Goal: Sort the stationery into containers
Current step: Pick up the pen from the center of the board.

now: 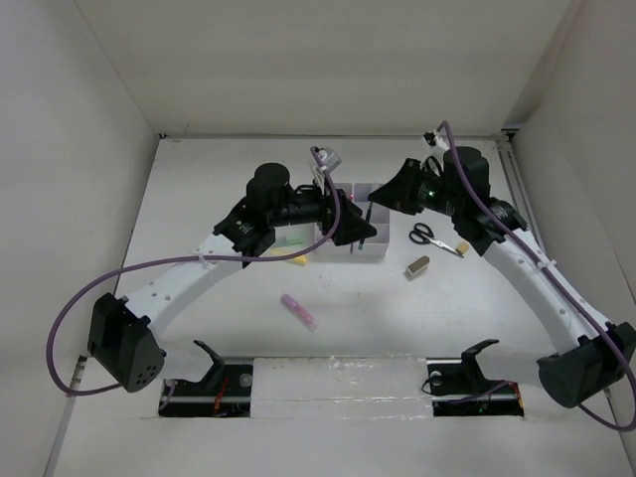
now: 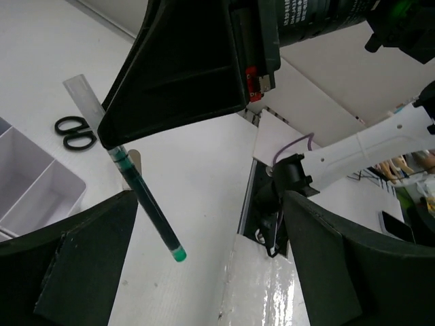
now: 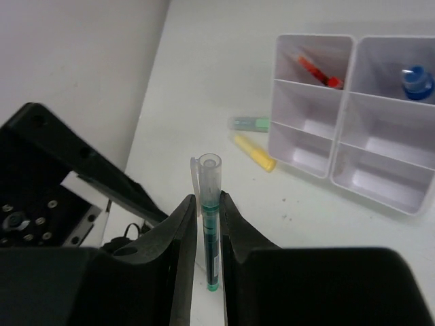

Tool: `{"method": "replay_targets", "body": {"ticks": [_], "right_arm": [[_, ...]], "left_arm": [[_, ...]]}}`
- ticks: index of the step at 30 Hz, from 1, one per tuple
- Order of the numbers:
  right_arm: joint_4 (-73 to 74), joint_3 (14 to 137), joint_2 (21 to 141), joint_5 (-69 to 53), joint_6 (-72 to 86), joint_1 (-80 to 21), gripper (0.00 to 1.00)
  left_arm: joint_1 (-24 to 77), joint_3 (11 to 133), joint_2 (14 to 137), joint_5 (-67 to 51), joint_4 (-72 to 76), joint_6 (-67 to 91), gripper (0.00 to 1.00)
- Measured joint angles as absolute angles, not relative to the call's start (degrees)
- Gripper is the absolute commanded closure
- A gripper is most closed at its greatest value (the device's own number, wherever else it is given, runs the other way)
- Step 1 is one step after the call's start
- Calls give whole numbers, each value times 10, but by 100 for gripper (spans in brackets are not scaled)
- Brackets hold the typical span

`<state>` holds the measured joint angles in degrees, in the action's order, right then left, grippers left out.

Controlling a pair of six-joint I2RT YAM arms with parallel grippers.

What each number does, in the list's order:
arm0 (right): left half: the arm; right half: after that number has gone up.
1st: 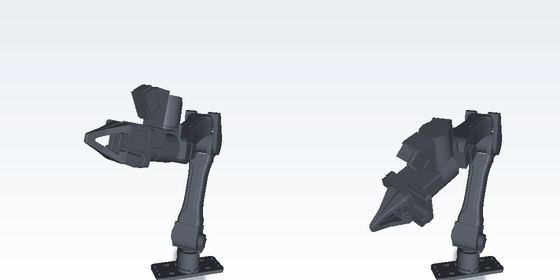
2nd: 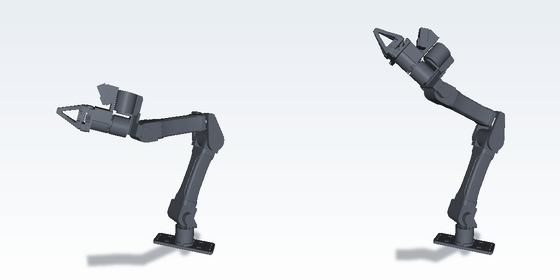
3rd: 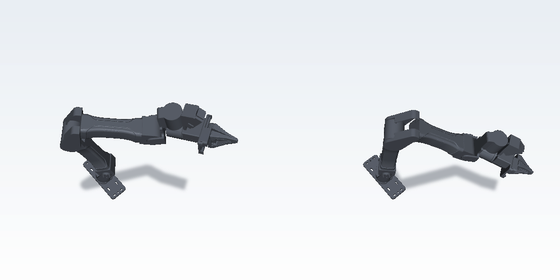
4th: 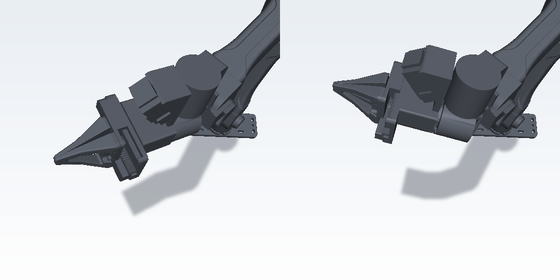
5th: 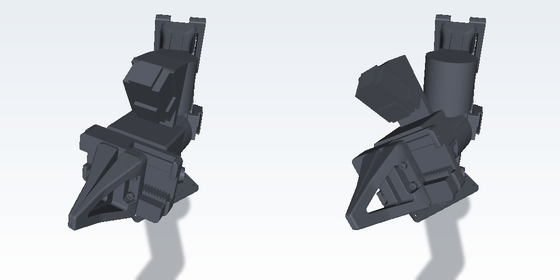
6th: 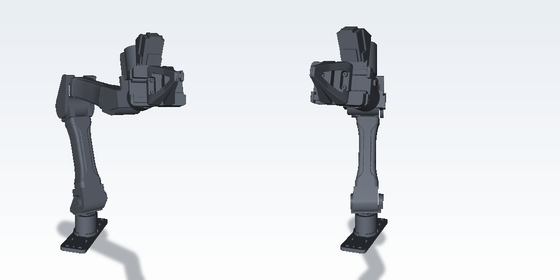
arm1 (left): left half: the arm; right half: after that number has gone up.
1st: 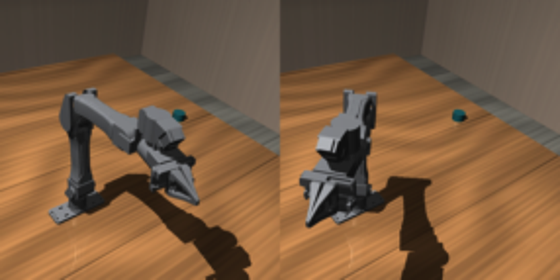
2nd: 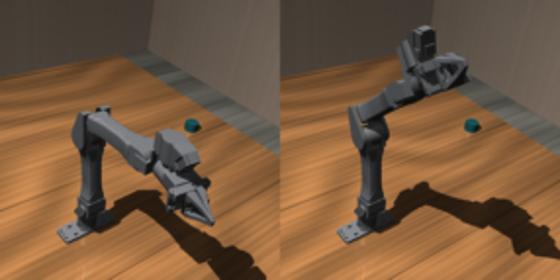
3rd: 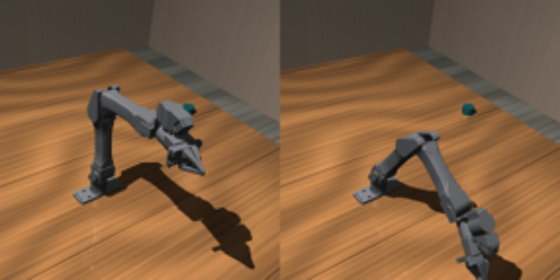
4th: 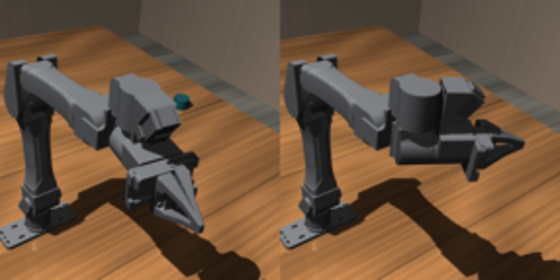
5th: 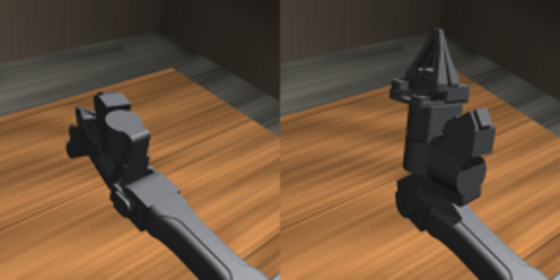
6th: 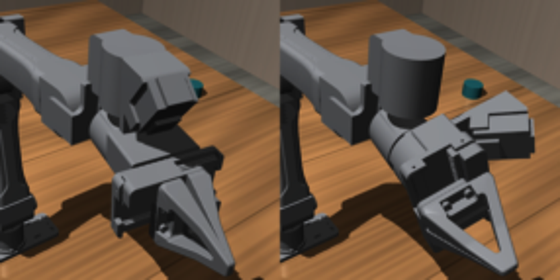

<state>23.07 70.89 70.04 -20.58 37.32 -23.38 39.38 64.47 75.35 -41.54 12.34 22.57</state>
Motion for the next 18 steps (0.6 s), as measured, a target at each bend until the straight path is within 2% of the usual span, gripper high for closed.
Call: {"method": "replay_targets", "body": {"ticks": [6,13,18], "right_arm": [[178,697,687,-226,388,-248,100],[142,695,682,-243,406,-286,100],[128,695,682,-247,410,-314,100]], "left_arm": [[394,624,757,-442,143,225,31],[394,618,757,-442,145,223,34],[394,618,758,-437,146,220,83]]}}
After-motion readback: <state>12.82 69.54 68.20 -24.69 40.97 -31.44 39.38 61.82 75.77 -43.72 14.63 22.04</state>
